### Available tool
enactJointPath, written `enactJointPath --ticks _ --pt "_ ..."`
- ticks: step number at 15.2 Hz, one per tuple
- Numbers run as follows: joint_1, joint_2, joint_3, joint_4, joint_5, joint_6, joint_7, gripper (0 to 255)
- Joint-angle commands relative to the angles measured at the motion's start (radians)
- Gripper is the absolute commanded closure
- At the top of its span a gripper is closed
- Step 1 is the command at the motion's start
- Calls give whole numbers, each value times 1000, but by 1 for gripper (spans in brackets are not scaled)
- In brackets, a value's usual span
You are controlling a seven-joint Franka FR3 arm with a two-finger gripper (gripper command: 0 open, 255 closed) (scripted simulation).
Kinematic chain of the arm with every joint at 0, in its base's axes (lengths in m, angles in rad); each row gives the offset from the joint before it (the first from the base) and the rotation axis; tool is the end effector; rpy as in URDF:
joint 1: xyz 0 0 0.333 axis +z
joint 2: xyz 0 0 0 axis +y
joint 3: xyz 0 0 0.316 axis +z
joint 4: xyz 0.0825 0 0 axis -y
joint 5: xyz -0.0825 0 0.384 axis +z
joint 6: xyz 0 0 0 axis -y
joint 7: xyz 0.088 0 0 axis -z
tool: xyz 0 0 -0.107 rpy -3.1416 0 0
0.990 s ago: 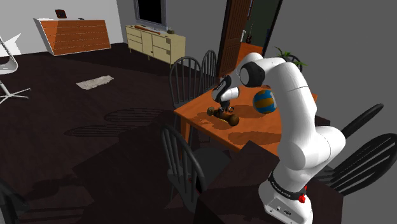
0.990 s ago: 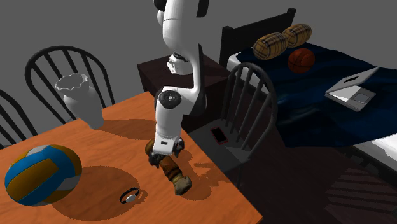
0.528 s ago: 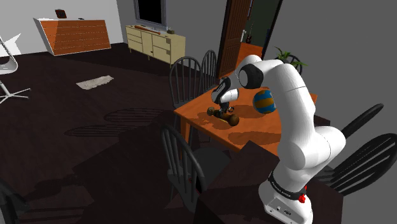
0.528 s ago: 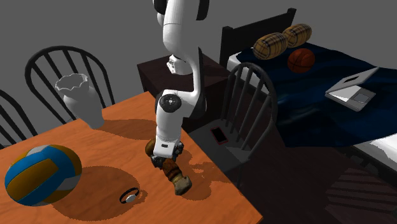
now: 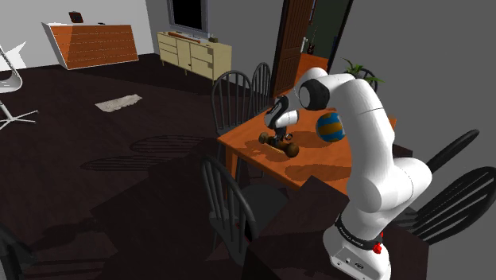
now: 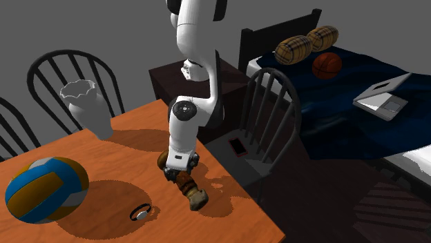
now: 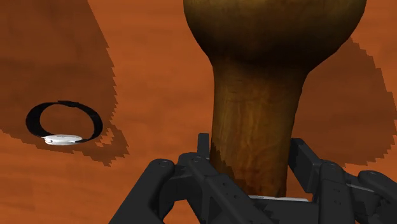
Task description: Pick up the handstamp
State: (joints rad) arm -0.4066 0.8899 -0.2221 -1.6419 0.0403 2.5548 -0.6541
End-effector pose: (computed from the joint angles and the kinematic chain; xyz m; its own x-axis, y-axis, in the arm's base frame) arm 0.5583 -0.3873 0.1071 0.9957 0.0718 -0.0582 0.0795 -0.9867 0.1417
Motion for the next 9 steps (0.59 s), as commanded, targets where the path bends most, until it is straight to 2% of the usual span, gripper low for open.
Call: enactJointPath --ticks 1,9 --pt "3 -21 -3 -10 -2 -9 -1 255" --pt "14 -109 -16 -43 -12 -64 -4 255"
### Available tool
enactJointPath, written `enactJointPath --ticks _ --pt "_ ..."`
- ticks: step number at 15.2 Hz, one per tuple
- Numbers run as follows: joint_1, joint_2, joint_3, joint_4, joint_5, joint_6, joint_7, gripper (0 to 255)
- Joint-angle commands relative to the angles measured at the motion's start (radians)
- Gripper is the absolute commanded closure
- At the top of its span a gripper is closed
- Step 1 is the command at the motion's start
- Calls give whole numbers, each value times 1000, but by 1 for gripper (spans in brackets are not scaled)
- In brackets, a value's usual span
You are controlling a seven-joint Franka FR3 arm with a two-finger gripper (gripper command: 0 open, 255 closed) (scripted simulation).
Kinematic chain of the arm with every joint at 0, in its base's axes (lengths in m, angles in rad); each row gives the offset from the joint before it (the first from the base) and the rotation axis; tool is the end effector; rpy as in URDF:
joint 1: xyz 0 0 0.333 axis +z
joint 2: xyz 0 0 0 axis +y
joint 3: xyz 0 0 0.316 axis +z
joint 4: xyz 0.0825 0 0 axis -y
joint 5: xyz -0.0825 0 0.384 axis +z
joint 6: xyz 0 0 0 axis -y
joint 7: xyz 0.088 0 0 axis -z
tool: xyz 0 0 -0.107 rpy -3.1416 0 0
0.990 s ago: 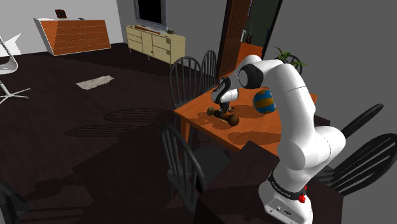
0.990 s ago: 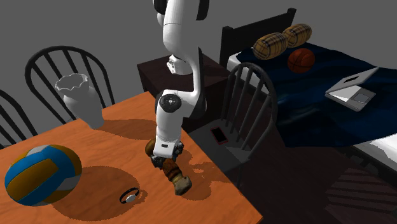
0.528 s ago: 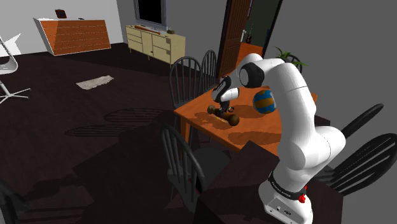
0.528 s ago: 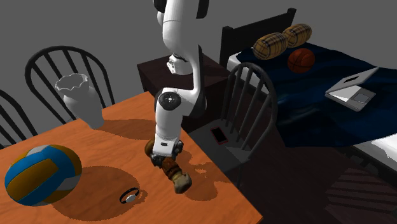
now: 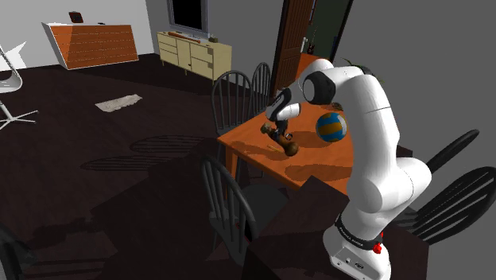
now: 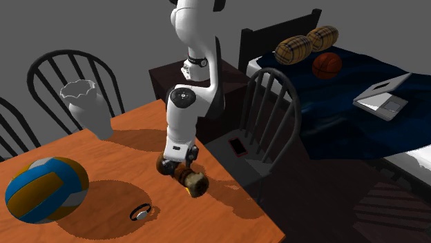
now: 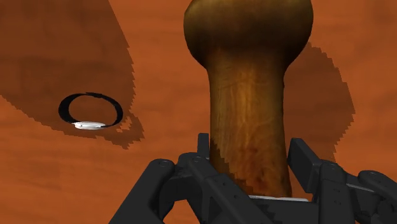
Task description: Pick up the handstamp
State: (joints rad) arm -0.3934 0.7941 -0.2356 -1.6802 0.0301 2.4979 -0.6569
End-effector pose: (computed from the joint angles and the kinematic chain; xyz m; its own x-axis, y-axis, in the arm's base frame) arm 0.5588 -0.3866 0.1523 0.9957 0.0719 -0.0579 0.0795 -0.9867 0.1419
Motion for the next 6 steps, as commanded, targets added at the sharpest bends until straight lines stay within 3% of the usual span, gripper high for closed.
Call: enactJointPath --ticks 1,6 --pt "2 -24 -4 -8 -3 -15 -2 255" --pt "7 -56 -9 -16 -7 -39 -3 255"
